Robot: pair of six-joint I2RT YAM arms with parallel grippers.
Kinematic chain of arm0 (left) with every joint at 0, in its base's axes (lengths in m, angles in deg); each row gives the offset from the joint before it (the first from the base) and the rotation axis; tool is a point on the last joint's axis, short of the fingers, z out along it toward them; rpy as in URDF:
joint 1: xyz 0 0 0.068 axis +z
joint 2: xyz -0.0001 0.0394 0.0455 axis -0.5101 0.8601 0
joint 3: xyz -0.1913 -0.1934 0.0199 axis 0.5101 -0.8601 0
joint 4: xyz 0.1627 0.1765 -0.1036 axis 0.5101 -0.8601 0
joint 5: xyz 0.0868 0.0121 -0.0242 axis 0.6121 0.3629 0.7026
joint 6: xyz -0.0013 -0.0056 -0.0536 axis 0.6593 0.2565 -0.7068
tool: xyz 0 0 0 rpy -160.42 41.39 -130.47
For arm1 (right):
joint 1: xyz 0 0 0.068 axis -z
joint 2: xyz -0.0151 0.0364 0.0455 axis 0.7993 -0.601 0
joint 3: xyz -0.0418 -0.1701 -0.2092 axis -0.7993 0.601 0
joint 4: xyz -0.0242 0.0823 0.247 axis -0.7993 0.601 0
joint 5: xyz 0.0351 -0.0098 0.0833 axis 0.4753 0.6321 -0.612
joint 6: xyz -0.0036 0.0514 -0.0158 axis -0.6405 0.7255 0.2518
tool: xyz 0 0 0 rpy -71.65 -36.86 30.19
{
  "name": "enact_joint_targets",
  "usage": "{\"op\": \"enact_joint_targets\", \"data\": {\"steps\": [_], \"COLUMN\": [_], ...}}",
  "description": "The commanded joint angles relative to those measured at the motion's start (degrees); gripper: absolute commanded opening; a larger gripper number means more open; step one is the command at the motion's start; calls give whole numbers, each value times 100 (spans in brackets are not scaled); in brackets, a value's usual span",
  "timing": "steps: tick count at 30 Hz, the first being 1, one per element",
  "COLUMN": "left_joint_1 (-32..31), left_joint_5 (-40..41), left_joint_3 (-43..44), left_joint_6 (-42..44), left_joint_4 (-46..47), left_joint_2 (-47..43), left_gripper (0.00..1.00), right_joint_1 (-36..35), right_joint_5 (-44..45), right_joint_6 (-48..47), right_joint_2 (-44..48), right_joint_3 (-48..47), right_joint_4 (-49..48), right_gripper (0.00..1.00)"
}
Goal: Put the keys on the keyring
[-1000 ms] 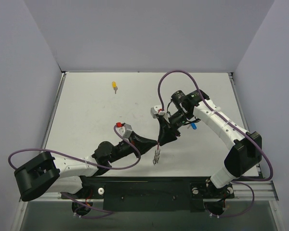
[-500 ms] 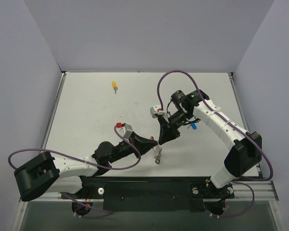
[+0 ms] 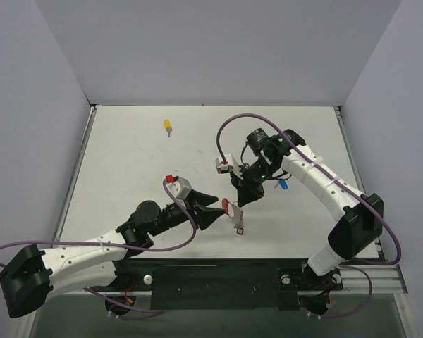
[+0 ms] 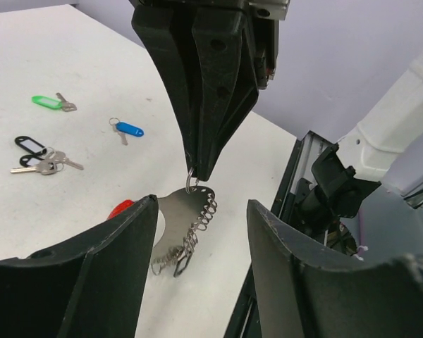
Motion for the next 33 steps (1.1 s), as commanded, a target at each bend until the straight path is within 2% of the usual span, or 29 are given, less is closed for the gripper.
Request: {"op": "enact_joint_targets", "data": {"steps": [1, 6, 10, 14, 24, 33], "left_joint_1": [76, 24, -64, -99, -170, -240], "left_joint_5": [-119, -557, -559, -480, -330, -383], "left_joint_3": [578, 912, 1106, 1159, 1053, 1159], "left_joint_6": [620, 1419, 2096, 2570, 2731, 2607], "left_joint_4": [-1179, -1357, -1296, -953, 365, 428], "left_joint_2": [-113, 282, 643, 915, 1627, 1786], "left_gripper": [63, 64, 64, 57, 52, 38], "right_joint_1": [-155, -173, -181, -181, -181, -190], "right_joint_5": [646, 770, 787, 761, 612, 568], "right_joint_6": [117, 134, 108, 55, 2, -7], "right_joint_2": [59, 6, -29, -73, -161, -152], "right_joint_3": [-326, -423, -449, -476, -485, -476], "right_joint_4": [319, 433, 503, 565, 618, 627], "right_gripper": [0, 0, 0, 0, 0, 0]}}
